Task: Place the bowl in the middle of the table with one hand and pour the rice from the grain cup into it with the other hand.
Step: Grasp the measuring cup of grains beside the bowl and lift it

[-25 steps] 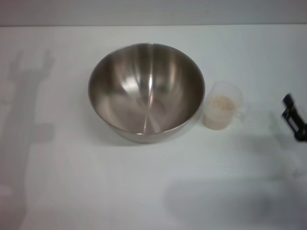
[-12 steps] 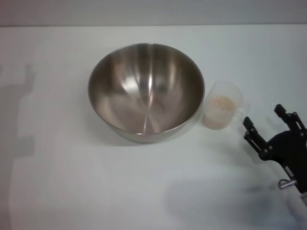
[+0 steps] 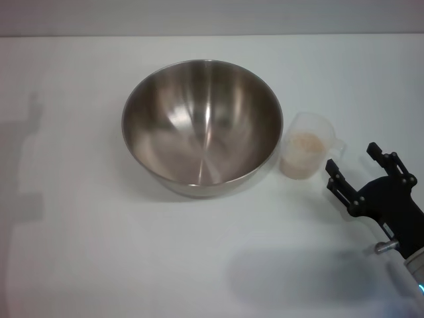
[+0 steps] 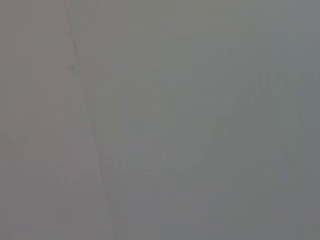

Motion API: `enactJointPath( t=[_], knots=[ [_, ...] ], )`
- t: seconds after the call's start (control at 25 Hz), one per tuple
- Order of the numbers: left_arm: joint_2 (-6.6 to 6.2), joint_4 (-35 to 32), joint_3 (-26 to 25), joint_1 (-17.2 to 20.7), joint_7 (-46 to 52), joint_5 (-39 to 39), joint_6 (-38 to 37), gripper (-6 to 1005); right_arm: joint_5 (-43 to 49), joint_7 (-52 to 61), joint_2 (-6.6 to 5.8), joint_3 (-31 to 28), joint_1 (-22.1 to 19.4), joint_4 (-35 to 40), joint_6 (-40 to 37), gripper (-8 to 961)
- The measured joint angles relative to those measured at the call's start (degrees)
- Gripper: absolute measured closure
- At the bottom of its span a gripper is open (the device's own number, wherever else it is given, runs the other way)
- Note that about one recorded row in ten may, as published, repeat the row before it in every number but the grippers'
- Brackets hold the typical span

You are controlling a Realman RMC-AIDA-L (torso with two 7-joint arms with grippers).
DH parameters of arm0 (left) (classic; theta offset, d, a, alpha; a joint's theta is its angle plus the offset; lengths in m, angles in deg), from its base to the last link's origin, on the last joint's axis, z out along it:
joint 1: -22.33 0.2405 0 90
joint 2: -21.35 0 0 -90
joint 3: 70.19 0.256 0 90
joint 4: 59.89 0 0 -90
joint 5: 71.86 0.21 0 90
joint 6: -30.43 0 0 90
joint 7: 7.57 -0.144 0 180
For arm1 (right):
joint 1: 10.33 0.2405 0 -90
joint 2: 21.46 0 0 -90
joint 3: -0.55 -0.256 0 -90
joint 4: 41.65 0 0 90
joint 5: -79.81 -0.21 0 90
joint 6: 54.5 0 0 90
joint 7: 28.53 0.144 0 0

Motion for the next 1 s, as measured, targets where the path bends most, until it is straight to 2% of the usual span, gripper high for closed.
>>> enactJointPath(
  t=[0.36, 1.0],
  knots=[
    [0.00, -2.50, -0.02, -0.37, 0.01, -0.02, -0.41, 187, -0.08, 0.43, -0.12, -4.04, -0.43, 0.20, 0.61, 154],
    [0.00, -3.79, -0.01, -0.35, 0.01, -0.09, -0.42, 187, -0.09, 0.50, -0.29, -6.24, 1.42, 1.04, 3.45, 154]
  ],
)
